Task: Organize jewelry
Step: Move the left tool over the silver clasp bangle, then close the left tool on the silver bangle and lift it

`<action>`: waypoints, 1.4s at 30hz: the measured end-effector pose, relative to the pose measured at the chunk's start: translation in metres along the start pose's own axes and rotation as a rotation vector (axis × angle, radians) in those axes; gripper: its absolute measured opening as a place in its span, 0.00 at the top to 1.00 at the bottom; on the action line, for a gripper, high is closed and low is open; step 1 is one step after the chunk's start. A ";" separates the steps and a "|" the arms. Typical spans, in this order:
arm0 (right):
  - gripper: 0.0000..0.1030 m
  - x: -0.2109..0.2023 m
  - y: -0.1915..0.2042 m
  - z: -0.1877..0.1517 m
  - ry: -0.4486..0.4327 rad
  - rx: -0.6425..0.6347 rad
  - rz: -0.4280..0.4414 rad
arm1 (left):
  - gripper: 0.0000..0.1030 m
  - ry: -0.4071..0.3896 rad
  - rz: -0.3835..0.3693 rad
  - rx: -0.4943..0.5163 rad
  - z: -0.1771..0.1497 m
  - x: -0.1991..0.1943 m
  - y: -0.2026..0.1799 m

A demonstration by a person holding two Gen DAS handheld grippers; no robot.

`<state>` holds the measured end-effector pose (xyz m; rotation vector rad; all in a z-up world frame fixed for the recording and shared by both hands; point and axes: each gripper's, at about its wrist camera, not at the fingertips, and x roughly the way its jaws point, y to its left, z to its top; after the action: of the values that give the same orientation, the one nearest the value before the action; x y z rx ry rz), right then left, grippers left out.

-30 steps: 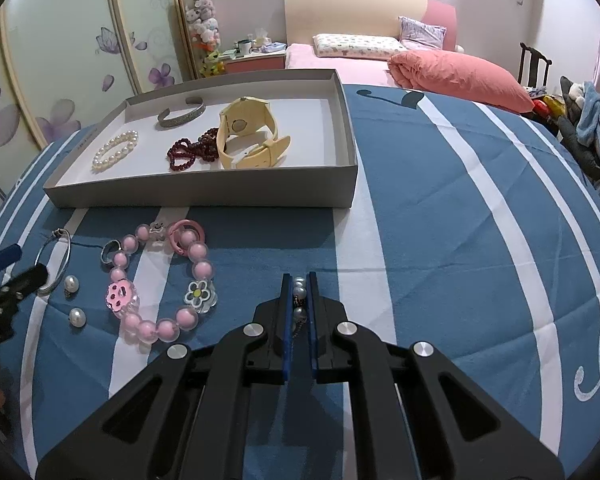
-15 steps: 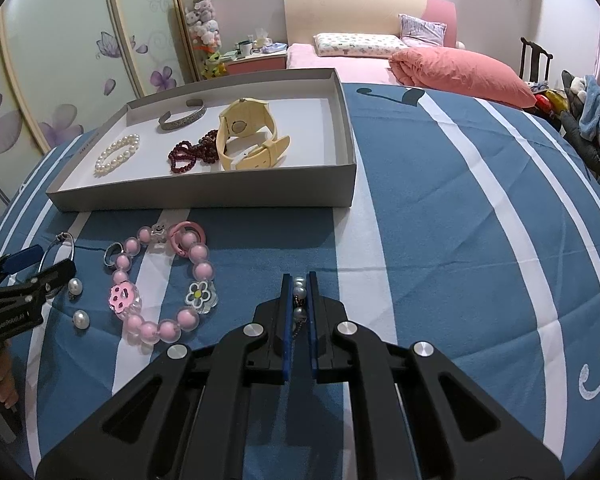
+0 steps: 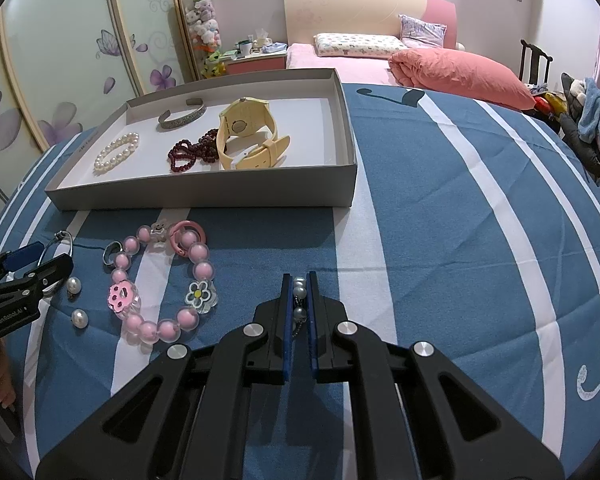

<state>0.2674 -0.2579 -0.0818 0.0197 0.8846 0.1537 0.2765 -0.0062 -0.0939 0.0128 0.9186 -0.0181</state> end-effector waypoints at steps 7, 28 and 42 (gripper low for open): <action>0.93 -0.008 0.002 -0.001 -0.046 0.014 0.039 | 0.31 -0.037 -0.019 -0.057 0.000 -0.008 0.012; 0.93 -0.055 0.030 0.010 -0.325 -0.034 0.107 | 0.31 -0.349 -0.007 -0.007 0.001 -0.068 0.001; 0.93 -0.083 0.036 0.049 -0.465 -0.042 0.130 | 0.31 -0.436 0.010 -0.023 0.028 -0.080 0.002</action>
<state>0.2491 -0.2322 0.0164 0.0710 0.4157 0.2764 0.2504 -0.0037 -0.0133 -0.0081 0.4826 -0.0007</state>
